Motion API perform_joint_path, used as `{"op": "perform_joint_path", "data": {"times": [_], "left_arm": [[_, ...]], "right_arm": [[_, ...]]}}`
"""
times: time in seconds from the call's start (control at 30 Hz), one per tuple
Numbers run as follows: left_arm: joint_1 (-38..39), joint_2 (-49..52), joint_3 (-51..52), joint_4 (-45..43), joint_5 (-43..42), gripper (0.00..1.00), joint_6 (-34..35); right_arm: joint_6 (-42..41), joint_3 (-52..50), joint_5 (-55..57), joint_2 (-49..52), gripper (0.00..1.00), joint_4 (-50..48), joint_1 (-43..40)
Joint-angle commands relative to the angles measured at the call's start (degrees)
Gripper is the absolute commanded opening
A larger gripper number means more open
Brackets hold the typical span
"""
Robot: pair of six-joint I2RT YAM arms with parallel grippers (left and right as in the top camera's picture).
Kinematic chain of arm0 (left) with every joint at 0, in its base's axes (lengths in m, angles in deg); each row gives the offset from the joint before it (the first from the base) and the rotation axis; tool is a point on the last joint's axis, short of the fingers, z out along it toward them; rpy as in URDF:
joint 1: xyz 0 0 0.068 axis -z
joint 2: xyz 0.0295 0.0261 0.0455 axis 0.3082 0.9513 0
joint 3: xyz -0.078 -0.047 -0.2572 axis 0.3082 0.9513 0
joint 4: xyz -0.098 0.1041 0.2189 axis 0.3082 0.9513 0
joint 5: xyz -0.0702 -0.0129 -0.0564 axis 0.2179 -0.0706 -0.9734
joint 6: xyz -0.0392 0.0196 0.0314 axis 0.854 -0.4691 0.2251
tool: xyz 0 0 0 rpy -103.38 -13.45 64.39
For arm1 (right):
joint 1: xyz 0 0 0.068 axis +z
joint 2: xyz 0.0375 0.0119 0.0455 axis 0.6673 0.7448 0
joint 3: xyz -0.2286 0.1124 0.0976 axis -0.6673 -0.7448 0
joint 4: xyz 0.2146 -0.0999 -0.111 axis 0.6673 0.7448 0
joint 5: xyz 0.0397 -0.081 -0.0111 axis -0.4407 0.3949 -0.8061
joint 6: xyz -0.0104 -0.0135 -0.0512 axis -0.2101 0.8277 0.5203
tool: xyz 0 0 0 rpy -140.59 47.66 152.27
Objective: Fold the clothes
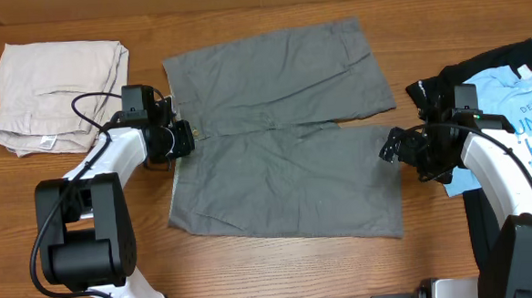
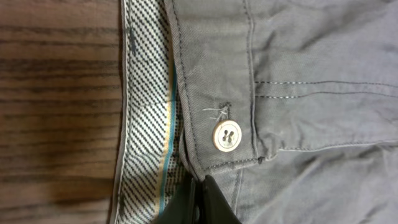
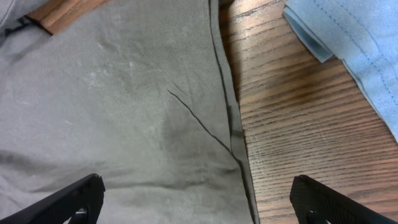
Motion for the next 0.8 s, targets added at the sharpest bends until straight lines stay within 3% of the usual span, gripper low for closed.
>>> {"op": "perform_joint_path", "data": {"times": [0.0, 0.27, 0.37, 0.43, 0.5, 0.57, 0.77], "left_arm": [[-0.37, -0.02, -3.02, 2.34, -0.98, 0.04, -1.03], [-0.35, -0.02, -4.7, 10.03, 15.63, 0.04, 0.07], [-0.35, 0.0, -4.7, 10.05, 16.0, 0.08, 0.07], [-0.35, 0.0, -4.7, 10.08, 16.24, 0.21, 0.13], [-0.37, -0.02, -4.83, 10.23, 16.35, 0.22, 0.26], [-0.37, -0.31, -6.25, 11.98, 16.37, 0.31, 0.24], [0.5, -4.76, -17.31, 20.81, 13.16, 0.36, 0.31]], "right_arm": [[0.07, 1.42, 0.39, -0.46, 1.0, -0.24, -0.33], [0.07, 1.42, 0.39, -0.46, 1.0, -0.24, -0.33], [0.07, 1.42, 0.39, -0.46, 1.0, -0.24, -0.33], [0.07, 1.42, 0.39, -0.46, 1.0, -0.24, -0.33], [0.07, 1.42, 0.39, -0.46, 1.0, -0.24, -0.33], [0.07, 1.42, 0.42, -0.46, 1.0, -0.24, -0.33], [1.86, 1.42, 7.04, -0.46, 1.0, -3.93, -0.33]]}}
